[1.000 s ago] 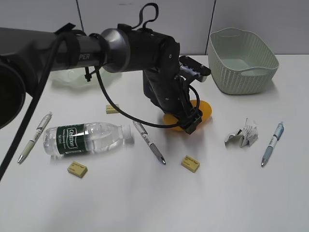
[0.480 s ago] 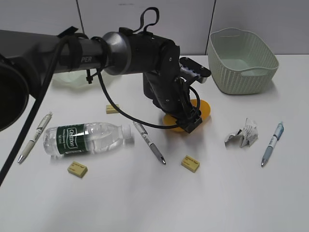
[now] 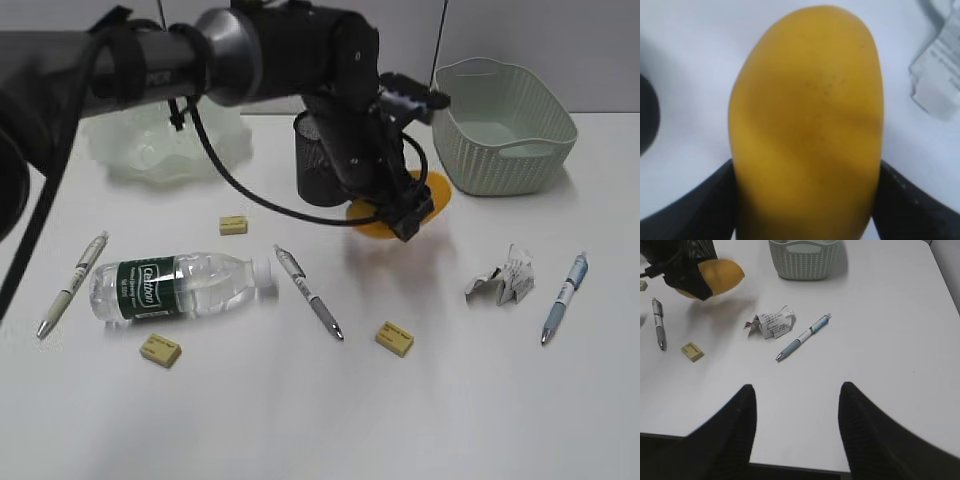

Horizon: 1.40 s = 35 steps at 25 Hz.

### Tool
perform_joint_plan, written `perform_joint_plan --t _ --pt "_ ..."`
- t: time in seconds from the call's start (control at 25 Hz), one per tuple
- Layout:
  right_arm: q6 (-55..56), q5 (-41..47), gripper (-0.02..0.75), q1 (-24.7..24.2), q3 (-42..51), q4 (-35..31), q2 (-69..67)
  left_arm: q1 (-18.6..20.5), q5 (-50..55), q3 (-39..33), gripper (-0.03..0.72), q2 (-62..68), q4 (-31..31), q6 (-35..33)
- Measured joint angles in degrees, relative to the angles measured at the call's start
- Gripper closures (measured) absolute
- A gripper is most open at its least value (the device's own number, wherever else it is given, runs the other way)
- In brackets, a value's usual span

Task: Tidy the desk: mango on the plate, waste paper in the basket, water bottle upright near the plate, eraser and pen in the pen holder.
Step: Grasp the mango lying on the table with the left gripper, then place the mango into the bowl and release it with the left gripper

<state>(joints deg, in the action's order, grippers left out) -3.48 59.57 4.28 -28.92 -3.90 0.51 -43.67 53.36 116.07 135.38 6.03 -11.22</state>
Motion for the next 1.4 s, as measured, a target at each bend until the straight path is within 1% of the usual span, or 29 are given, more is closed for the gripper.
perform_joint_plan --t 0.16,0.32,0.44,0.6,0.88,1.0,1.2,1.28,1.4 --pt "0.0 0.0 0.312 0.0 0.0 0.0 0.0 0.1 2.8 4.5 0.122 -3.3 0.3 0.0" --pt "0.0 0.0 0.311 0.0 0.0 0.0 0.0 1.5 4.7 8.7 0.122 -6.7 0.6 0.0" --pt "0.0 0.0 0.311 0.0 0.0 0.0 0.0 4.8 5.1 10.4 0.122 -9.2 0.7 0.0" --pt "0.0 0.0 0.311 0.0 0.0 0.0 0.0 11.1 5.3 10.9 0.122 -11.6 0.7 0.0" --pt "0.0 0.0 0.311 0.0 0.0 0.0 0.0 23.0 5.7 10.9 0.122 -11.9 0.6 0.0" --pt "0.0 0.0 0.311 0.0 0.0 0.0 0.0 27.0 4.8 10.9 0.122 -11.7 1.1 0.0" --pt "0.0 0.0 0.311 0.0 0.0 0.0 0.0 31.8 2.4 10.9 0.122 -9.5 4.5 0.0" --pt "0.0 0.0 0.311 0.0 0.0 0.0 0.0 32.8 1.5 10.9 0.122 -7.6 5.3 0.0" --pt "0.0 0.0 0.311 0.0 0.0 0.0 0.0 33.3 0.1 10.9 0.122 -4.2 5.4 0.0"
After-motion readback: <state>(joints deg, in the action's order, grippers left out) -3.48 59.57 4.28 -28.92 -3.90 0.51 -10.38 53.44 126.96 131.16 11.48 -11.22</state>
